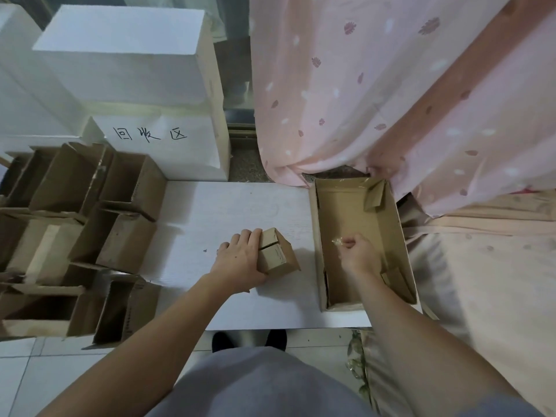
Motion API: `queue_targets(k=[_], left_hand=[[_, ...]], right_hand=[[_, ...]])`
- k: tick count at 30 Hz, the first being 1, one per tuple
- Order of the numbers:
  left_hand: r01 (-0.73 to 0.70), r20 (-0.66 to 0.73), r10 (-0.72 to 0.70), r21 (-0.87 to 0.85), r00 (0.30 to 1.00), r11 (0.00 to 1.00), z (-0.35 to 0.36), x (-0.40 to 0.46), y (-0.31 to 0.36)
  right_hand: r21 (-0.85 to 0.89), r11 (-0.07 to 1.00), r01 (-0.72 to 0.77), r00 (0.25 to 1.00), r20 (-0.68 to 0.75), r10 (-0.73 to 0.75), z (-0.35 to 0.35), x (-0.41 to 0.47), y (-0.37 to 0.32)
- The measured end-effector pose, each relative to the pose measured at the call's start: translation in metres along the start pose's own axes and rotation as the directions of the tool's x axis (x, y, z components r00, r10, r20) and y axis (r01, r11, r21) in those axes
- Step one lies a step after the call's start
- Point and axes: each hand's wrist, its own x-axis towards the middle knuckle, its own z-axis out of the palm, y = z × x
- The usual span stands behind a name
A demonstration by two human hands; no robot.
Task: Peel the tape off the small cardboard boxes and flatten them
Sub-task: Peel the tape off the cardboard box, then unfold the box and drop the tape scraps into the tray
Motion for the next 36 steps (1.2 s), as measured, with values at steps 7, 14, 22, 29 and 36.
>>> queue_targets(k=[7, 14, 22, 29, 36], left_hand=[[0.005, -0.007, -0.004, 0.006, 1.000, 1.000, 0.000, 0.003, 0.000], [0.017, 0.008, -0.017, 0.035, 1.000, 0.999, -0.004, 0.004, -0.005], [0.021, -0.037, -0.015, 0.163, 0.999, 0.986, -0.012, -0.001, -0.020], [-0.036, -0.154, 0.056, 0.127, 0.986, 0.991, -0.022, -0.018, -0.032], [0.168, -0.309, -0.185, -0.080, 0.933, 0.982, -0.023, -0.042, -0.074]], right_hand=[[0.002, 0.999, 0.035, 0.999, 0.005, -0.035, 0.006, 0.000, 0.005], [-0.063, 0.892, 0.447, 0.871, 0.259, -0.418, 0.007, -0.022, -0.029], [-0.103, 0.611, 0.785, 0.528, 0.627, -0.573, 0.018, -0.067, -0.099], [-0.149, 0.560, 0.815, 0.501, 0.665, -0.553, 0.046, -0.081, -0.102], [-0.090, 0.677, 0.730, 0.587, 0.589, -0.555, 0.057, -0.078, -0.102]])
